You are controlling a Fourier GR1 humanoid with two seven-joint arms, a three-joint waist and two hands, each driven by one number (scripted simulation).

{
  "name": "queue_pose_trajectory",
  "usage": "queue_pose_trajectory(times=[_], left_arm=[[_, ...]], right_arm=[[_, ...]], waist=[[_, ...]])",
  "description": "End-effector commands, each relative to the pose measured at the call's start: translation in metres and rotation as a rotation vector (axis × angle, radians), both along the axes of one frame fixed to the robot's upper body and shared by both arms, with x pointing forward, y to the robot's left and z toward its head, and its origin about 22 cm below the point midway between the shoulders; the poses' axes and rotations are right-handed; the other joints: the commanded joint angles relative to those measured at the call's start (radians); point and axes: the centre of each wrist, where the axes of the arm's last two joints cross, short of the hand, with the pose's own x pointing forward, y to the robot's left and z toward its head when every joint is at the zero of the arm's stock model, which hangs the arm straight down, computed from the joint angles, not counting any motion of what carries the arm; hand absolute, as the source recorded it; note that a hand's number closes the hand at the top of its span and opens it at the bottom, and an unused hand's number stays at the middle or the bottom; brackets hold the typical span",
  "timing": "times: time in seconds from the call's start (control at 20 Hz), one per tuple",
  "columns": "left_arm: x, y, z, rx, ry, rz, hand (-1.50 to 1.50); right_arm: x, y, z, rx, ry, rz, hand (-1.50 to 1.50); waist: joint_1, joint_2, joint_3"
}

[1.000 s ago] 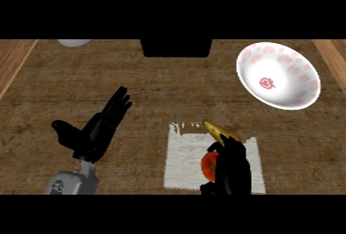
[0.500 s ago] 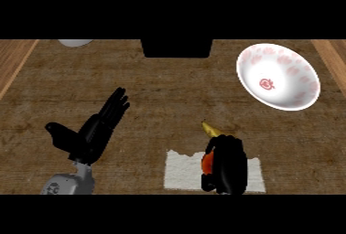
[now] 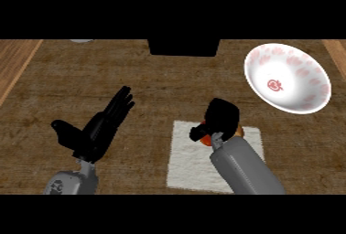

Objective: Pick the tomato from the placemat and place it in the bowl

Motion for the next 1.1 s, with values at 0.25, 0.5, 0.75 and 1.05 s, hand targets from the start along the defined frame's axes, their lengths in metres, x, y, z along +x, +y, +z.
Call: queue_pose_trajectory(times=[0.25, 0.5, 0.75, 1.05], left_arm=[[-0.01, 0.009, -0.002, -0.005, 0.016, 0.033, 0.0], [-0.001, 0.009, -0.009, 0.012, 0.023, 0.025, 0.0], [-0.002, -0.004, 0.008, -0.006, 0.01, 0.043, 0.0], [-0.007, 0.016, 0.005, -0.004, 0.03, 0.052, 0.0]], right_arm=[[0.016, 0.039, 0.052, -0.035, -0.17, -0.076, 1.5], [0.01, 0.069, 0.125, -0.079, -0.354, -0.091, 1.5], [0.014, 0.066, 0.156, -0.132, -0.443, -0.126, 1.5], [0.018, 0.049, 0.195, -0.092, -0.521, -0.16, 1.5]], waist=[[-0.024, -0.004, 0.006], [-0.03, -0.009, 0.004], [-0.038, -0.009, 0.005], [-0.037, -0.007, 0.005]])
